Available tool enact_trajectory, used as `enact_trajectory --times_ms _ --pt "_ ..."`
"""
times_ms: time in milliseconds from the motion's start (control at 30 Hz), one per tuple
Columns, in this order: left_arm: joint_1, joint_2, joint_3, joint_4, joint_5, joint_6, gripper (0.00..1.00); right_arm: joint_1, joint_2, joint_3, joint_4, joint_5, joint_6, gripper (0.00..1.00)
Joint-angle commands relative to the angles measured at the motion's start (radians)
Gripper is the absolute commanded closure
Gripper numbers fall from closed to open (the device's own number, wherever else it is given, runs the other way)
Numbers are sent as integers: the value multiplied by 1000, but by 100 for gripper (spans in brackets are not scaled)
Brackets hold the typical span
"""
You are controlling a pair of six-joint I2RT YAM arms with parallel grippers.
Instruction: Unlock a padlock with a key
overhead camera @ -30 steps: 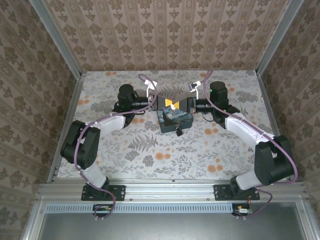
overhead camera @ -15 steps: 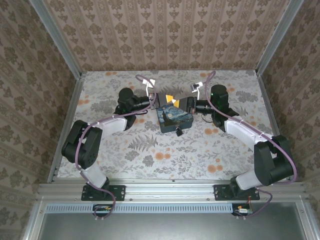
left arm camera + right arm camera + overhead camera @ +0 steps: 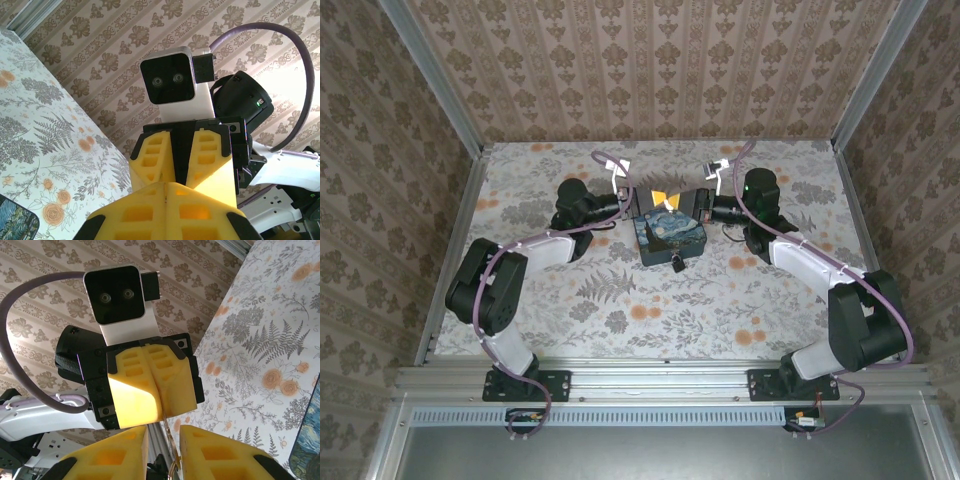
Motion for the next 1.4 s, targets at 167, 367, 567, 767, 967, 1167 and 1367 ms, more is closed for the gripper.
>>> enact_trajectory --times_ms 167,367,567,767,967,1167,1367 --pt "-1 -12 -1 55 1 -15 100 10 6 -13 57 -23 25 74" --pt "14 -20 -9 73 -4 -31 100 10 9 -18 53 -23 24 74" --pt "14 -21 -9 83 -11 -39 100 13 16 -18 60 -19 26 72" --pt "11 -23 -10 90 -13 -45 100 14 21 -14 58 -14 23 69" --pt "7 -22 -10 96 -14 -46 100 17 27 -11 60 -11 22 72" --pt "7 -21 -14 102 -20 -51 100 21 23 -14 61 -17 20 79" --pt "5 -18 -12 110 -21 -56 100 27 23 -16 83 -14 20 89"
